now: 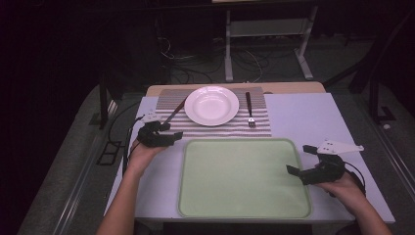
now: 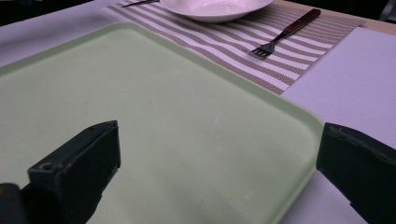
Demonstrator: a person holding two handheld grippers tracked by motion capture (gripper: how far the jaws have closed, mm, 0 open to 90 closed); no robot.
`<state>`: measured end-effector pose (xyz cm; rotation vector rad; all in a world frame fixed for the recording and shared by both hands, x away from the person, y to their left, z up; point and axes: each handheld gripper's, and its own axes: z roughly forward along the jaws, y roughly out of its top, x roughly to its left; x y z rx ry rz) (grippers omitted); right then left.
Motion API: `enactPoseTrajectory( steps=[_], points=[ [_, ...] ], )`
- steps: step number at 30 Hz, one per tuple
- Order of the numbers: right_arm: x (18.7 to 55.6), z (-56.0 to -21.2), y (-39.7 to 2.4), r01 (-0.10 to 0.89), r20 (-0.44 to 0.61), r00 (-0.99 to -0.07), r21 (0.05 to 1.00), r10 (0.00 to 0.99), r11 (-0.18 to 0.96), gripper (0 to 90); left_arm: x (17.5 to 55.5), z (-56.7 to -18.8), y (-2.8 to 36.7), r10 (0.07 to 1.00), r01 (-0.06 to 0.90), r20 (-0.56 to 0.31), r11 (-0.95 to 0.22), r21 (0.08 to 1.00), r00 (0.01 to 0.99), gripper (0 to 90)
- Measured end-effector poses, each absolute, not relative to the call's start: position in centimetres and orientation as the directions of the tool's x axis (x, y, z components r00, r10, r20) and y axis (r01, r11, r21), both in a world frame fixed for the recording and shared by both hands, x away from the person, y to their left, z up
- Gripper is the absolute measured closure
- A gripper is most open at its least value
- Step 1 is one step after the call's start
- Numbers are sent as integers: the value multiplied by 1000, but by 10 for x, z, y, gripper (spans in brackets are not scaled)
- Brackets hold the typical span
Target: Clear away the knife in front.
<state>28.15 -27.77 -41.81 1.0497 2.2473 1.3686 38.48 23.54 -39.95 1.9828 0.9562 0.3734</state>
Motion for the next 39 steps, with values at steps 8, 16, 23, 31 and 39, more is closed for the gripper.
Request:
enactPoseTrajectory(
  steps=[8,16,23,31,39],
  points=[
    [281,-418,-277,425,104,-688,860,718,282,0,348,-399,225,698,451,-103,-336,826,709,137],
    [282,-419,-277,426,106,-690,859,716,284,0,325,-403,220,675,406,-82,-338,849,733,69],
    [282,-419,-276,428,106,-689,858,717,285,1,304,-408,218,666,414,-108,-321,852,738,0],
    [283,-420,-275,427,106,-693,857,713,288,1,302,-411,215,652,417,-109,-340,843,751,0],
    [283,-419,-275,424,104,-695,858,711,289,1,312,-411,214,650,410,-96,-352,841,754,0]
  ],
)
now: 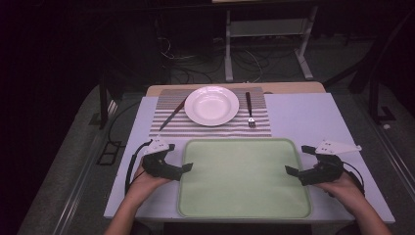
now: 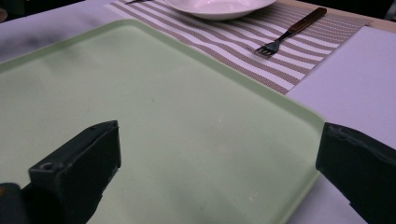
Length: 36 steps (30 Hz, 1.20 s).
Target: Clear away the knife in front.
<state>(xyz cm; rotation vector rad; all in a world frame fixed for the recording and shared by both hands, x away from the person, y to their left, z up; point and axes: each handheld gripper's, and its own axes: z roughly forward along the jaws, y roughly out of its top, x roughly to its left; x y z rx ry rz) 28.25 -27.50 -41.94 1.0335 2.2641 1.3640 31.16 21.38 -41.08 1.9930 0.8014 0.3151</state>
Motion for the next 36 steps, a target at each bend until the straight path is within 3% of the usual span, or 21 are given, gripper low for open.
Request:
enactPoseTrajectory(
  steps=[36],
  points=[
    [283,-420,-275,428,107,-694,857,712,289,1,394,-399,230,754,400,-48,-291,869,655,27]
  ],
)
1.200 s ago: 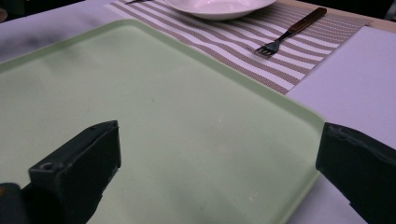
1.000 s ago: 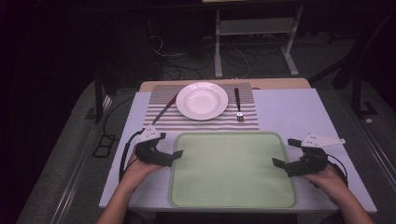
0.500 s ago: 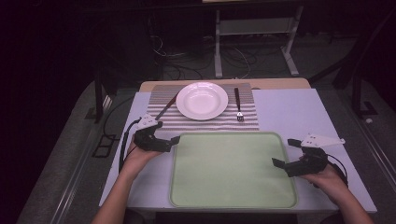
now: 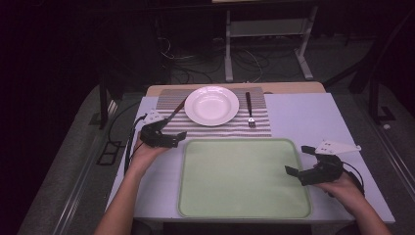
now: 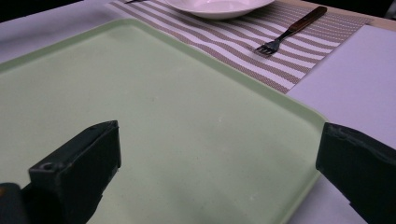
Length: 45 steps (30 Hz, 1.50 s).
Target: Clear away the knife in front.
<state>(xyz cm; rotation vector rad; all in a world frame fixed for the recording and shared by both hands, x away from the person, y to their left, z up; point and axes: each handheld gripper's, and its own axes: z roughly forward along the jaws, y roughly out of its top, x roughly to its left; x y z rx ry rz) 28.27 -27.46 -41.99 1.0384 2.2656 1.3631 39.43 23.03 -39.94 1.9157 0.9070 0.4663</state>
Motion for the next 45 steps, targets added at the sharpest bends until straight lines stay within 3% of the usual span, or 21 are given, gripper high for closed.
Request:
enactPoseTrajectory(
  steps=[30,39,40,42,44,45],
  points=[
    [284,-420,-275,434,112,-686,856,719,281,1,457,-406,249,805,450,-57,-270,851,590,61],
    [284,-420,-276,434,117,-684,858,720,273,1,486,-411,256,833,493,-54,-272,827,550,162],
    [284,-420,-276,434,118,-685,858,719,273,1,490,-411,256,835,498,-51,-276,822,547,215],
    [284,-420,-276,435,118,-685,858,719,274,1,497,-412,257,845,501,-44,-273,821,533,236],
    [284,-420,-277,437,120,-683,858,721,271,1,504,-412,256,851,505,-32,-279,817,524,344],
    [284,-420,-277,437,120,-683,858,721,271,1,507,-413,256,857,503,-16,-286,816,514,344]
  ],
)
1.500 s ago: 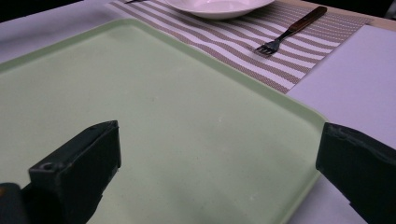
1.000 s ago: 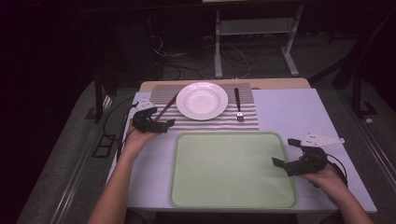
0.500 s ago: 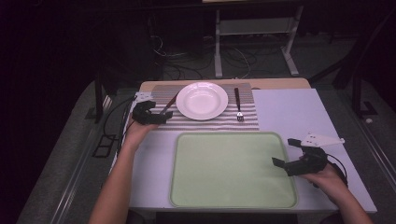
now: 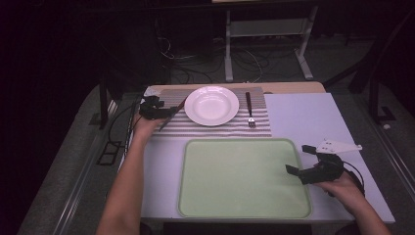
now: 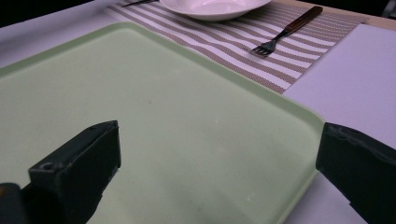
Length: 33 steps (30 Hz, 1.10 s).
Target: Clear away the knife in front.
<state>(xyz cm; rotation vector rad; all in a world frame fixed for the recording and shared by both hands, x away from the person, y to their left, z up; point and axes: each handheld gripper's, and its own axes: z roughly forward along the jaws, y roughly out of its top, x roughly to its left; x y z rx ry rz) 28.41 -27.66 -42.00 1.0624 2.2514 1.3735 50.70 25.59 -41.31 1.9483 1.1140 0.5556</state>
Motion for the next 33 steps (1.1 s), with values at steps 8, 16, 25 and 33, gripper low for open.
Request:
enactPoseTrajectory(
  steps=[8,16,25,33],
  points=[
    [284,-420,-278,440,128,-682,859,720,263,1,533,-423,249,848,569,-50,-308,763,527,536],
    [283,-419,-280,440,132,-677,861,724,255,0,545,-437,241,851,613,-41,-343,712,523,642],
    [283,-419,-280,440,133,-676,861,725,253,0,548,-447,239,854,629,-56,-336,701,518,698],
    [283,-419,-280,441,133,-676,861,724,253,0,548,-447,238,861,628,-33,-343,699,507,761]
  ],
)
